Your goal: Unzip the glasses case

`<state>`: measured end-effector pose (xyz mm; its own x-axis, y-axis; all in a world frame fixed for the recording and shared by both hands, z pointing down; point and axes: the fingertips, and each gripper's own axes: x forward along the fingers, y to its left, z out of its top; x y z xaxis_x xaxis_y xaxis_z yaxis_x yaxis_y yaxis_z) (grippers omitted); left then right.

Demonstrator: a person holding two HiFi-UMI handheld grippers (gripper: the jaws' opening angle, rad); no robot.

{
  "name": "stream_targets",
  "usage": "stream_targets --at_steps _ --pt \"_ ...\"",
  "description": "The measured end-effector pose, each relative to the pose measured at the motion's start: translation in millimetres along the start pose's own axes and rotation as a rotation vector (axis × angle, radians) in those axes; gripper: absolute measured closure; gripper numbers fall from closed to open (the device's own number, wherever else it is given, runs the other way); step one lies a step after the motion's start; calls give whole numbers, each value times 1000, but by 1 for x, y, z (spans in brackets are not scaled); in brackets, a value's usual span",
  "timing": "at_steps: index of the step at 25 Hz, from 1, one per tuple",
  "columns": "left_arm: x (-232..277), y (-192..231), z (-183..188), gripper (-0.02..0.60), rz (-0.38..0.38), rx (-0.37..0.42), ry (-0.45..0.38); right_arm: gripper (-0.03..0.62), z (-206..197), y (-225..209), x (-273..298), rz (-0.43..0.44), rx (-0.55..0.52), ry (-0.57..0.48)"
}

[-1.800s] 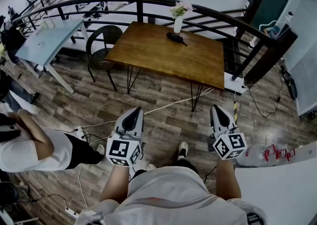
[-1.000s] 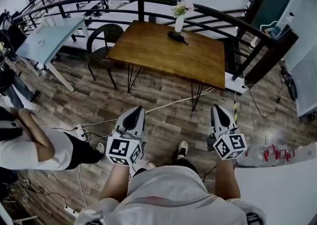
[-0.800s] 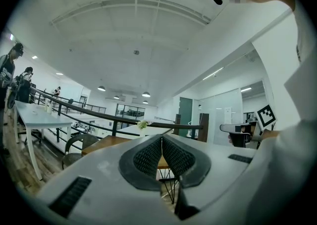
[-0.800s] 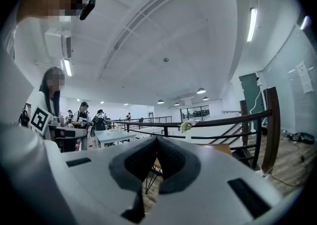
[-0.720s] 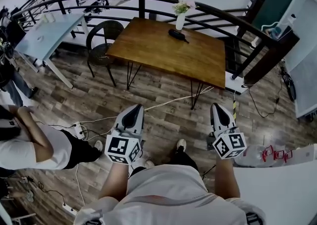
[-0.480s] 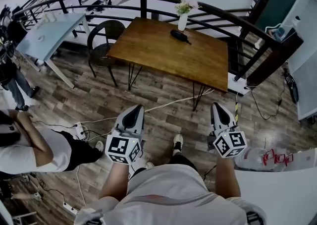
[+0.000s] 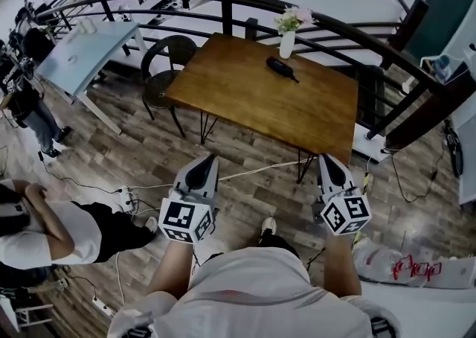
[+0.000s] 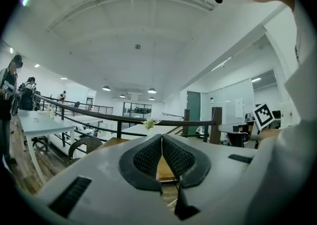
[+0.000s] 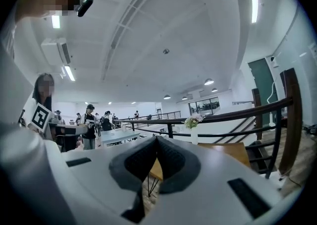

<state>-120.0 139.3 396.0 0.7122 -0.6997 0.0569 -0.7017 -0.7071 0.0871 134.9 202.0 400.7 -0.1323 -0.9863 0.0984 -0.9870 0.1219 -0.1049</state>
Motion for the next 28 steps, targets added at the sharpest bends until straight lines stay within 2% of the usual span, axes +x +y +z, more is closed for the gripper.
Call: stream_targets --at_steps 8,13,17,22,28 --pt "91 -15 11 563 66 7 22 543 7 -93 63 63 48 15" --pt "131 -21 7 563 101 11 51 543 -1 -132 99 104 66 45" --pt "154 -11 5 563 114 6 72 543 -7 -141 122 116 83 64" --pt "189 8 -1 563 75 -19 73 543 -15 -155 152 83 74 110" --pt "234 67 1 563 19 -50 45 543 -2 -150 204 14 23 140"
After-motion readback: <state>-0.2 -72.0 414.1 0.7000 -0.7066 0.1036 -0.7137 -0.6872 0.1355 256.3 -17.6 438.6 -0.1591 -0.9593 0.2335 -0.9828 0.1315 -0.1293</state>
